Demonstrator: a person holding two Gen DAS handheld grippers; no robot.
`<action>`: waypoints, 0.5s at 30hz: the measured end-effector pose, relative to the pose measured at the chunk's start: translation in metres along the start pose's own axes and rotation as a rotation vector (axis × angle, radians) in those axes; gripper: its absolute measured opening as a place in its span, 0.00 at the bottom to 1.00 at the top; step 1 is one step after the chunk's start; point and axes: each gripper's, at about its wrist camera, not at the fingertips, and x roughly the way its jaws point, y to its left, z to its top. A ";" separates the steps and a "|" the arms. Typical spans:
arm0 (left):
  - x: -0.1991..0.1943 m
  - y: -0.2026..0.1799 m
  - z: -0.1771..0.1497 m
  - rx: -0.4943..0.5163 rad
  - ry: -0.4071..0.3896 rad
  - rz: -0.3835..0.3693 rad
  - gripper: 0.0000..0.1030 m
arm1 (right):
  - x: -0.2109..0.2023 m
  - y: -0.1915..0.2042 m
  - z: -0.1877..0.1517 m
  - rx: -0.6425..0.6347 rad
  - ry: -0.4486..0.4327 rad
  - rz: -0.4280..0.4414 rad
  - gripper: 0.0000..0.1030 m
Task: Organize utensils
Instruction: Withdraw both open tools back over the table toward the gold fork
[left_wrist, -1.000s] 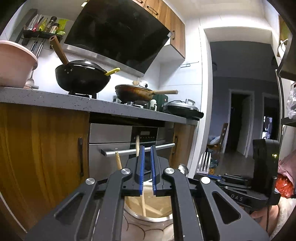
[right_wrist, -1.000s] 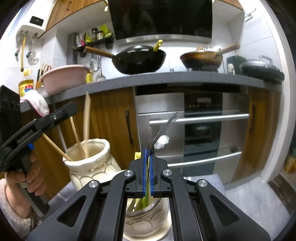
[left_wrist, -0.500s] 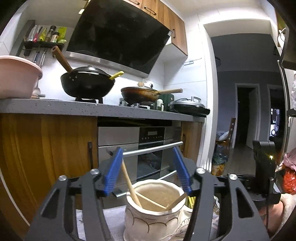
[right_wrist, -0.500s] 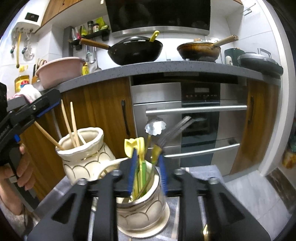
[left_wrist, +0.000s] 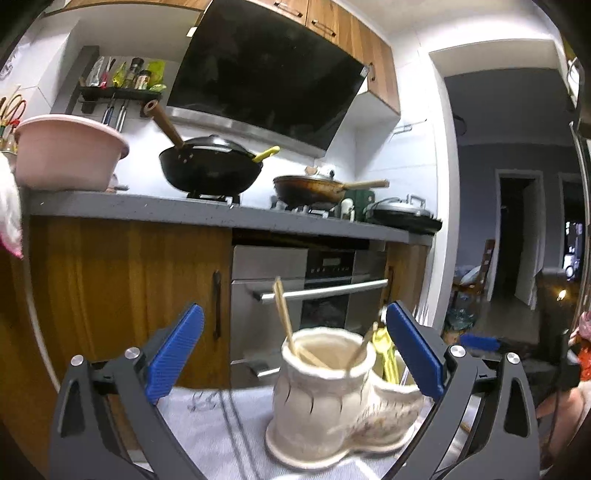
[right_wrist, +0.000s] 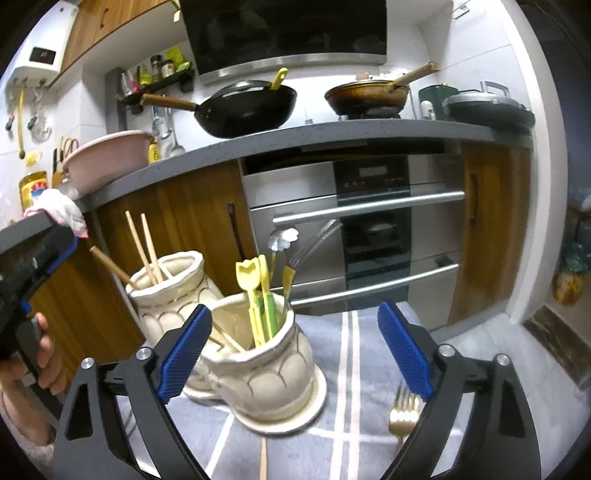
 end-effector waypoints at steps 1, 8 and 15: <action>-0.002 0.000 -0.003 0.003 0.007 0.004 0.95 | -0.004 -0.001 -0.003 0.003 0.001 -0.008 0.91; -0.020 -0.006 -0.026 0.006 0.082 0.030 0.95 | -0.031 -0.009 -0.022 0.000 -0.001 -0.059 0.93; -0.034 -0.020 -0.043 0.027 0.129 0.034 0.95 | -0.048 -0.022 -0.040 0.017 0.030 -0.099 0.93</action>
